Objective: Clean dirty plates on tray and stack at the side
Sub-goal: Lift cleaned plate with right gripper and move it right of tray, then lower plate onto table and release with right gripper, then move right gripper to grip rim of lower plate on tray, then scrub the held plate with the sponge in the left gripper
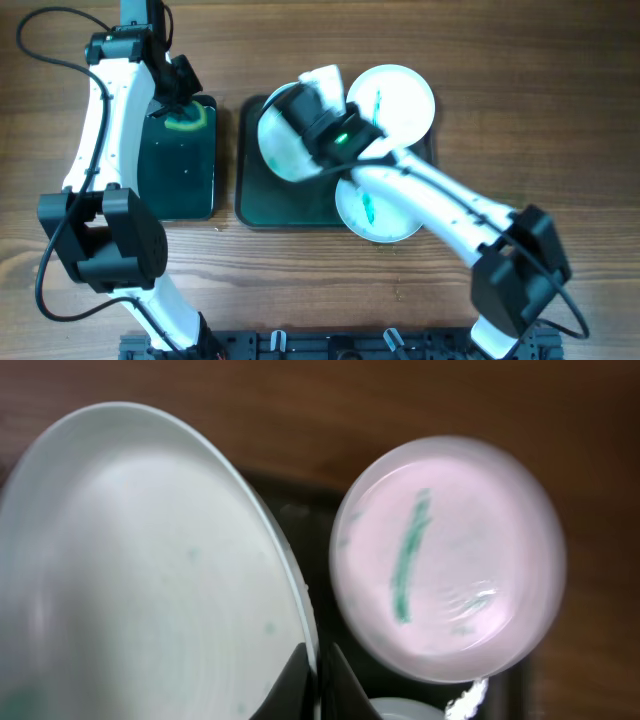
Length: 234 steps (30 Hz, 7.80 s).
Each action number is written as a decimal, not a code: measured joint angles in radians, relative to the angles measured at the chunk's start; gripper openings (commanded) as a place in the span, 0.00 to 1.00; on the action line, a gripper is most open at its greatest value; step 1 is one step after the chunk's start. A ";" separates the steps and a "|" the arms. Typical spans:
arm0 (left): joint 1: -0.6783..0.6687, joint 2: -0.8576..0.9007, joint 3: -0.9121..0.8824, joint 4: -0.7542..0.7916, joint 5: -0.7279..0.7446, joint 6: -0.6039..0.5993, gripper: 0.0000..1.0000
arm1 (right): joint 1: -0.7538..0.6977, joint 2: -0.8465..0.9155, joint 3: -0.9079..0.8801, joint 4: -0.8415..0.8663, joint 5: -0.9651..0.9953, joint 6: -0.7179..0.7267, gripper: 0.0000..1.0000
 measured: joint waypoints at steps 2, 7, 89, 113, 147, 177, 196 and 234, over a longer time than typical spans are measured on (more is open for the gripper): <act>-0.018 0.000 0.000 -0.002 0.000 0.000 0.04 | -0.154 -0.051 0.000 -0.013 -0.276 0.001 0.04; -0.084 0.000 0.000 -0.002 0.003 0.000 0.04 | -0.554 -0.195 0.004 -0.162 -0.620 0.001 0.04; -0.271 0.000 0.000 -0.076 0.104 -0.026 0.04 | -0.491 -0.297 -0.732 0.256 -0.826 0.153 0.04; -0.271 0.006 0.000 -0.073 0.104 -0.026 0.04 | -0.230 -0.006 -0.541 0.479 -0.637 0.441 0.10; -0.475 0.380 0.048 -0.015 0.327 0.502 0.04 | -0.252 0.000 -0.541 0.446 -0.721 0.332 0.04; -0.412 0.278 -0.140 0.094 0.132 0.151 0.04 | -0.321 0.034 -0.537 0.465 -0.927 0.188 0.04; -0.468 -0.019 -0.594 0.536 0.002 0.056 0.04 | -0.321 0.034 -0.537 0.463 -0.927 0.185 0.05; -0.512 -0.066 -0.704 0.652 0.333 0.247 0.04 | -0.320 0.035 -0.537 0.457 -0.941 0.182 0.04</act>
